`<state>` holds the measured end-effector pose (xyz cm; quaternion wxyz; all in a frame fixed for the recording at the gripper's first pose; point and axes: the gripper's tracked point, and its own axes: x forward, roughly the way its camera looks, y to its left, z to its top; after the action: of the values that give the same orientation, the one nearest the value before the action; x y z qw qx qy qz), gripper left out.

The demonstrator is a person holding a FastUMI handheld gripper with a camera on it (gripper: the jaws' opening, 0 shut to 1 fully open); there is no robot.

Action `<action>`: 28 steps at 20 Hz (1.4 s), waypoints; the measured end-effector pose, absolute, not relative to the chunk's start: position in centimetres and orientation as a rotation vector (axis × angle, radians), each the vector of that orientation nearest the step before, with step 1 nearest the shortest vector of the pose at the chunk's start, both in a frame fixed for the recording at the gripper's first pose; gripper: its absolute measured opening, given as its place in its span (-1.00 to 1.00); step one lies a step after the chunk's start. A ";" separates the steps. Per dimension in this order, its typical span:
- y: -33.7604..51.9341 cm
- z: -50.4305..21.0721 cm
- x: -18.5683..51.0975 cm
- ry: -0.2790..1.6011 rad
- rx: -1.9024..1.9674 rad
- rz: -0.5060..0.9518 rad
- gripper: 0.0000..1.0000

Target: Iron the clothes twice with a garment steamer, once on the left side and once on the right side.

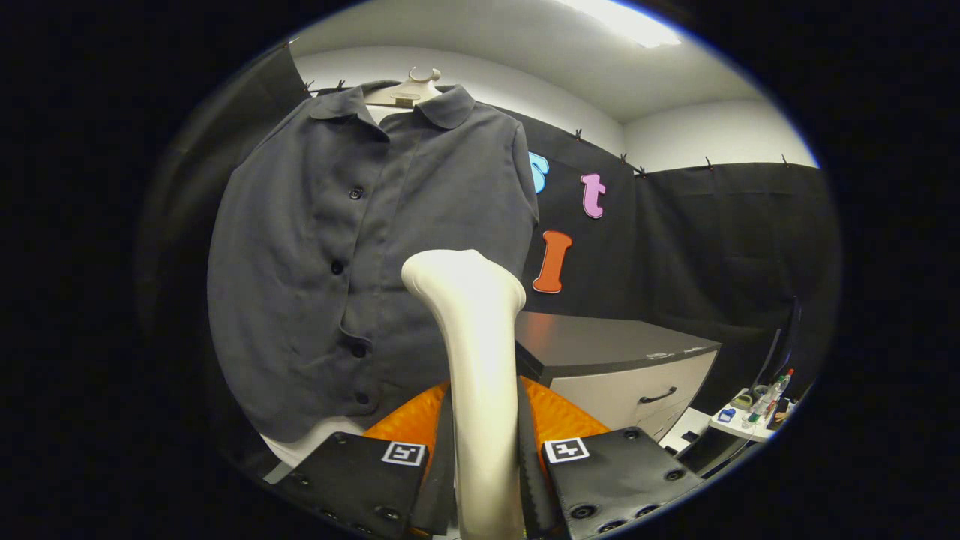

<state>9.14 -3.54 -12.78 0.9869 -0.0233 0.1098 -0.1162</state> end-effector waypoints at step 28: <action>0.7 -15.0 2.5 0.338 -0.094 -0.214 -0.12</action>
<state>2.50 0.74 -14.96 0.9790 -0.0466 0.1677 -0.1062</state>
